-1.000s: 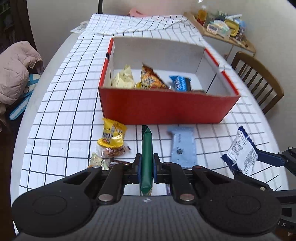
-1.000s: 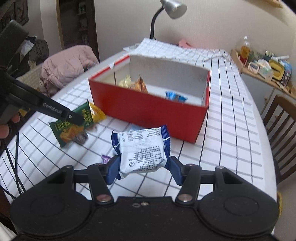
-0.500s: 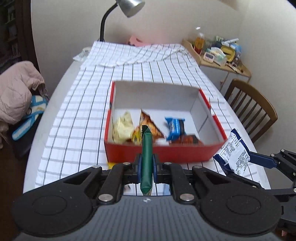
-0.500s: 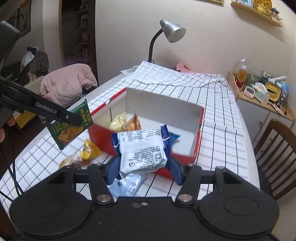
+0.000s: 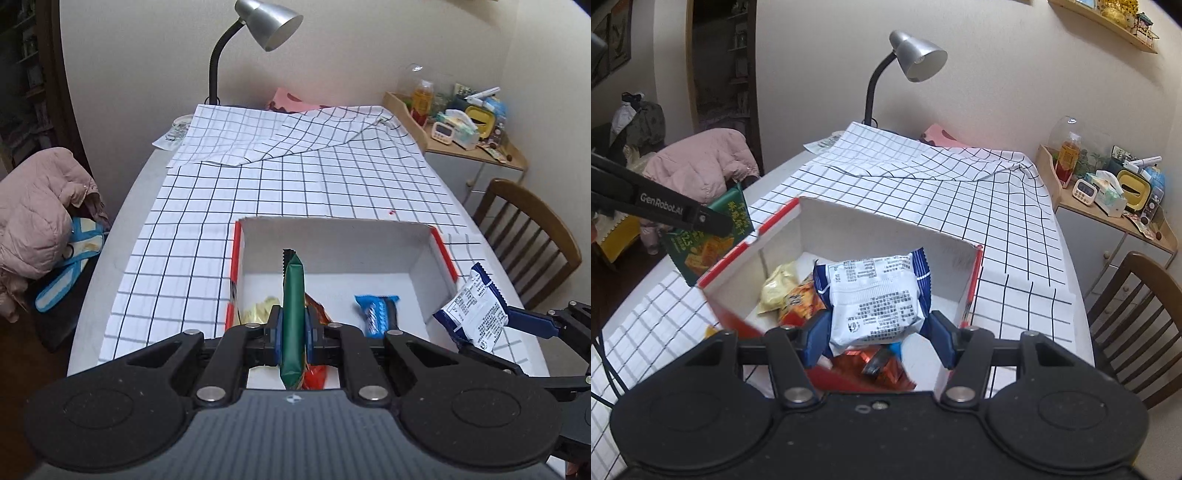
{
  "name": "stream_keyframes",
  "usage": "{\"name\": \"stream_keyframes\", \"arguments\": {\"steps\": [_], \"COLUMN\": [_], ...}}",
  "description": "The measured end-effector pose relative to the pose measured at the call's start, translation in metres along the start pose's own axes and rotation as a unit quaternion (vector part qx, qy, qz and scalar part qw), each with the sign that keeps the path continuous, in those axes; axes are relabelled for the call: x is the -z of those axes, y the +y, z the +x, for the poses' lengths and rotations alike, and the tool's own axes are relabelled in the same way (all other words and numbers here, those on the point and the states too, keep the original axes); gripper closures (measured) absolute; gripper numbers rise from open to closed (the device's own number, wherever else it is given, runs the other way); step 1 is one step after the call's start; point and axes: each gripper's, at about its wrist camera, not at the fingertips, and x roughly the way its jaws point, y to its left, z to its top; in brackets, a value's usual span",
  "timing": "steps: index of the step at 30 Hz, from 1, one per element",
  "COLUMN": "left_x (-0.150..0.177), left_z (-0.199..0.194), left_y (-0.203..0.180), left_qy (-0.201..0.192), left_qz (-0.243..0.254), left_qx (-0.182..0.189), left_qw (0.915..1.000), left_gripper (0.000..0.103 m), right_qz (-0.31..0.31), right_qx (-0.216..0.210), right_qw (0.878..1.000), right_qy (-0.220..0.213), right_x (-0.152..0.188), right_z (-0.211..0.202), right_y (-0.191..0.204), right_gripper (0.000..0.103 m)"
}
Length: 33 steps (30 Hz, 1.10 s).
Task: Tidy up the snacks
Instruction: 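Carry the cracker box and biscuit packet into the red box while opening both tools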
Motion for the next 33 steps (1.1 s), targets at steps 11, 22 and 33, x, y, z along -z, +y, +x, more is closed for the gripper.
{"name": "stream_keyframes", "arguments": {"steps": [11, 22, 33], "left_x": [-0.021, -0.019, -0.013], "left_z": [0.066, 0.113, 0.135], "left_y": [-0.004, -0.006, -0.006], "left_qy": [0.044, 0.089, 0.132], "left_qz": [0.02, 0.036, 0.045], "left_qx": [-0.013, -0.027, -0.024], "left_qw": [0.9987, 0.9951, 0.99], "left_gripper": [0.092, 0.092, 0.092], "right_qz": [0.004, -0.019, -0.016], "right_qx": [-0.004, -0.009, -0.013], "right_qw": [0.998, 0.993, 0.989], "right_qy": [0.058, 0.115, 0.146], "right_x": [-0.012, -0.01, -0.004], "right_z": [0.073, 0.127, 0.144], "right_y": [-0.012, 0.0, 0.004], "right_gripper": [0.046, 0.046, 0.045]}}
